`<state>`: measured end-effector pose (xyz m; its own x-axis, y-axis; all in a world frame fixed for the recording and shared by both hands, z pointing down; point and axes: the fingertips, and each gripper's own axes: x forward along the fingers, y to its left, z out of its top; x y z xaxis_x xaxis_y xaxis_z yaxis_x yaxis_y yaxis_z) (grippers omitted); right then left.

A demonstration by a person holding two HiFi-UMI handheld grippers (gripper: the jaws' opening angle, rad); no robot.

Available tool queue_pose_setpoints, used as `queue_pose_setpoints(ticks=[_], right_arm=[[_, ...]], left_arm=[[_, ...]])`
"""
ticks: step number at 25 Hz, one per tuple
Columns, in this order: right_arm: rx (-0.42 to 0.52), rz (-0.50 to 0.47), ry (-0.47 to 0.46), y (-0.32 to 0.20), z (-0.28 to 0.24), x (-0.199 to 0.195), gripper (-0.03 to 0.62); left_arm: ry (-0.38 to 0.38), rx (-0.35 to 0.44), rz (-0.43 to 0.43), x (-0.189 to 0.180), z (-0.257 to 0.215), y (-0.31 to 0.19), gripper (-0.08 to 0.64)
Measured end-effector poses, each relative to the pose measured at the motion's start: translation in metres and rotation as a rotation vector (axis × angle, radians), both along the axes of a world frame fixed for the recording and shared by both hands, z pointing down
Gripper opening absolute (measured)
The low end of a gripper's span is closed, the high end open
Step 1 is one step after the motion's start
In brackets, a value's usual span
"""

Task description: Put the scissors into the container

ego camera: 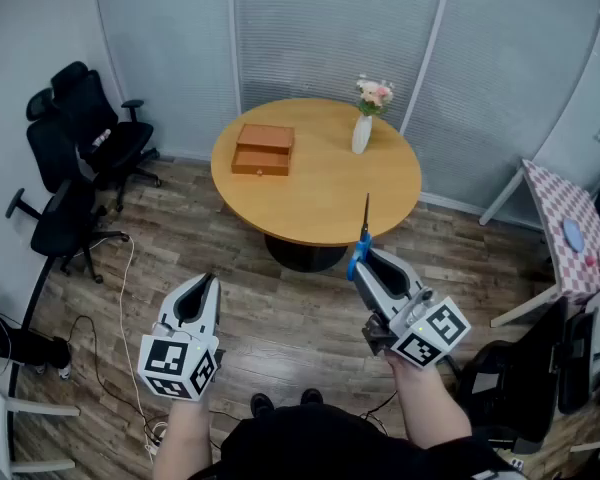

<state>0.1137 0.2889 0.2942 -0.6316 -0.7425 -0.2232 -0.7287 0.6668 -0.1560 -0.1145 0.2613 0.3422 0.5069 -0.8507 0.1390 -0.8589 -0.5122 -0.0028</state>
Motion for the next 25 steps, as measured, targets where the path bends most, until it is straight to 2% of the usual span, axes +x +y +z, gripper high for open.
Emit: queue_pose_setpoints(ticks=[8, 12, 16, 25], right_arm=[[-0.008, 0.006, -0.016, -0.004, 0.001, 0.008, 0.098], [-0.014, 0.002, -0.062, -0.004, 0.001, 0.022, 0.098], [-0.008, 0.003, -0.066, 0.003, 0.006, 0.038, 0.098], [-0.048, -0.042, -0.075, 0.007, 0.024, 0.052, 0.098]], left_arm=[[-0.003, 0.002, -0.001, 0.003, -0.001, -0.003, 0.028], [-0.006, 0.002, -0.009, 0.007, -0.002, -0.002, 0.028], [-0.019, 0.002, -0.028, 0.014, 0.000, 0.005, 0.028], [-0.012, -0.019, -0.047, 0.032, 0.012, 0.020, 0.028]])
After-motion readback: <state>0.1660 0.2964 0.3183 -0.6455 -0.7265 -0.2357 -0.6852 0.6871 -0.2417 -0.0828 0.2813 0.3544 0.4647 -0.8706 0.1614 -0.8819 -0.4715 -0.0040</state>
